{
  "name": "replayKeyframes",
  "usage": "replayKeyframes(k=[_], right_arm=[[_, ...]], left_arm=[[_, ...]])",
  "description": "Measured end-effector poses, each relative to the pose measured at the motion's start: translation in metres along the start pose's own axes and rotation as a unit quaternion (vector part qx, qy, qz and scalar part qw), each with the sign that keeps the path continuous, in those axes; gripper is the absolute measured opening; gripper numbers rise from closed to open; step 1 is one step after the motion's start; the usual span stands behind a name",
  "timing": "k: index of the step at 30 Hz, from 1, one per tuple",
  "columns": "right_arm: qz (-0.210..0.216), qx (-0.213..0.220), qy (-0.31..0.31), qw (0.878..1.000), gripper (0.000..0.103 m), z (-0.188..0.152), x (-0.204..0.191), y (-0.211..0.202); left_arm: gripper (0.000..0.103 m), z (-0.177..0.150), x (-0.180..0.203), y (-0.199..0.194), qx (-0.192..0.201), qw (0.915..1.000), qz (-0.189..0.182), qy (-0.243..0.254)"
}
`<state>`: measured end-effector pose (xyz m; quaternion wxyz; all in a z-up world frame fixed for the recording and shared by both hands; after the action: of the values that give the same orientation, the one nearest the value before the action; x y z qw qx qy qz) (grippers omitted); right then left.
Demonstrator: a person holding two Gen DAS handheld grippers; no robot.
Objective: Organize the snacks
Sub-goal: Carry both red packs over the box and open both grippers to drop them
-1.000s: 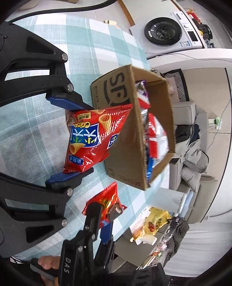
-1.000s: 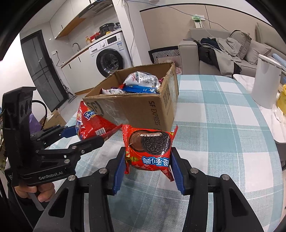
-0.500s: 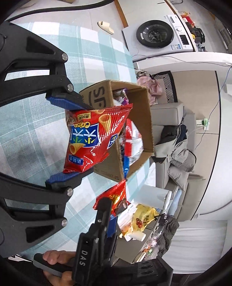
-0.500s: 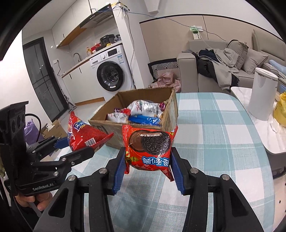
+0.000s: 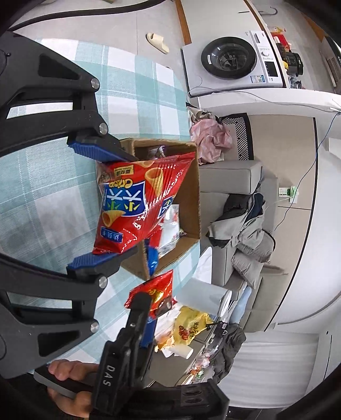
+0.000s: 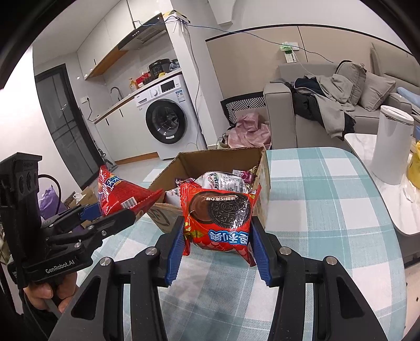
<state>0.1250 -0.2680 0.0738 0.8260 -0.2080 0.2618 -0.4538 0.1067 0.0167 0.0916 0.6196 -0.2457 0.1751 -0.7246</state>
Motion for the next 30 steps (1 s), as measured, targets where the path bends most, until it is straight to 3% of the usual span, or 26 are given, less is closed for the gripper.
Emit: replayKeyframes(k=[12,30], right_arm=[[0.006,0.004,0.007,1.0,0.048,0.026,-0.003,0.02],[-0.002,0.004,0.03,1.0,0.048,0.045,0.002,0.06]], left_arm=[[0.056,0.031,-0.022,0.035,-0.001,0.9997,0.018,-0.016],[0.056,0.05,-0.023,0.107,-0.018,0.9993,0.031,-0.015]])
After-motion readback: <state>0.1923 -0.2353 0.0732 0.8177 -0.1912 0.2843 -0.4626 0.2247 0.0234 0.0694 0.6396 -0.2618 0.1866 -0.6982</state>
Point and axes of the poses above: each gripper's, at about its wrist camera, not at the fingertips, and y roughly the way its jaws point, x to its right, z to its top, the point moved 3 cm from there along y, roughly the way its jaws point, and after that the axes turned 2 degrees about -y, right-handed, at the moved point
